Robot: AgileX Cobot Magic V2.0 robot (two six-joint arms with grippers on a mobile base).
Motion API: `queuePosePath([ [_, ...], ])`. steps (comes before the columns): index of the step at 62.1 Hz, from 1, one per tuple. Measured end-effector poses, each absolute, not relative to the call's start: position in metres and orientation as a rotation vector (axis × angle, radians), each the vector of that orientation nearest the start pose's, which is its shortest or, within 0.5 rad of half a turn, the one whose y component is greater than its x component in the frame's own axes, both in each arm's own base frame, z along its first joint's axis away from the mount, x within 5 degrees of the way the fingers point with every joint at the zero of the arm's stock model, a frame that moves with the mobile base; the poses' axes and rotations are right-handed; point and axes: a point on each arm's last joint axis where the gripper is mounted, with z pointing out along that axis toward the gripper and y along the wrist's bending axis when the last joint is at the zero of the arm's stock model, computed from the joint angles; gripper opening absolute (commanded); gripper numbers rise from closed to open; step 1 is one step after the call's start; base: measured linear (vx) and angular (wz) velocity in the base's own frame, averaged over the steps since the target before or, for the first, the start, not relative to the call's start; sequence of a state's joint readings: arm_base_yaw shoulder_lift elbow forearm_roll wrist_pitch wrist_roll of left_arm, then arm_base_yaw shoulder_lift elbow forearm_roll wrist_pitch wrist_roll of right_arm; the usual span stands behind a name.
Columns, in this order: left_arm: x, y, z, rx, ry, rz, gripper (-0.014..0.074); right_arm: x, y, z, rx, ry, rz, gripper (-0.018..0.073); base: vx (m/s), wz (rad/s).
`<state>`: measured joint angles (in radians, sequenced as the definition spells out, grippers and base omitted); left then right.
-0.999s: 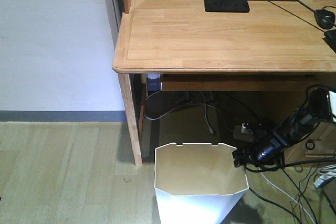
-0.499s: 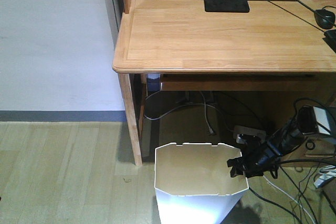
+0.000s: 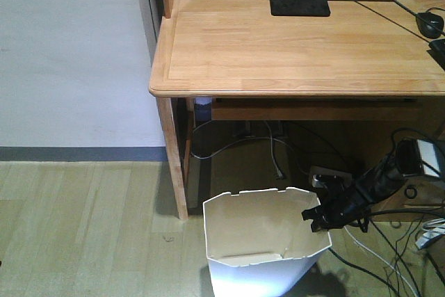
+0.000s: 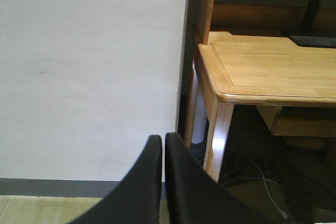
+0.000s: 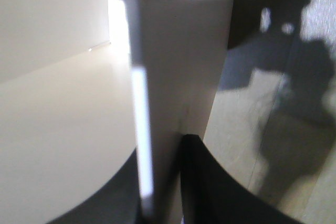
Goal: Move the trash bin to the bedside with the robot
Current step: 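Close the right gripper on the bin rim and pull it out from under the desk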
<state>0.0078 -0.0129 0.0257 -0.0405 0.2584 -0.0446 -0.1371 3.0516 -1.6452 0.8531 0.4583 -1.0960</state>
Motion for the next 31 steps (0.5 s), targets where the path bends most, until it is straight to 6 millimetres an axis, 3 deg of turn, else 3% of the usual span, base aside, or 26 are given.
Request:
queuePosePath([
  [15,0.055,-0.001,0.182,-0.073,1.754,-0.064,-0.0006,0.376,-0.014,-0.167,-0.361,2.931,0.617,-0.0005,0.00,0.00],
  [31,0.055,-0.001,0.182,-0.073,1.755,-0.064,-0.0006,0.382,-0.008,-0.118,-0.383,2.880,0.715,-0.0005,0.00,0.00],
])
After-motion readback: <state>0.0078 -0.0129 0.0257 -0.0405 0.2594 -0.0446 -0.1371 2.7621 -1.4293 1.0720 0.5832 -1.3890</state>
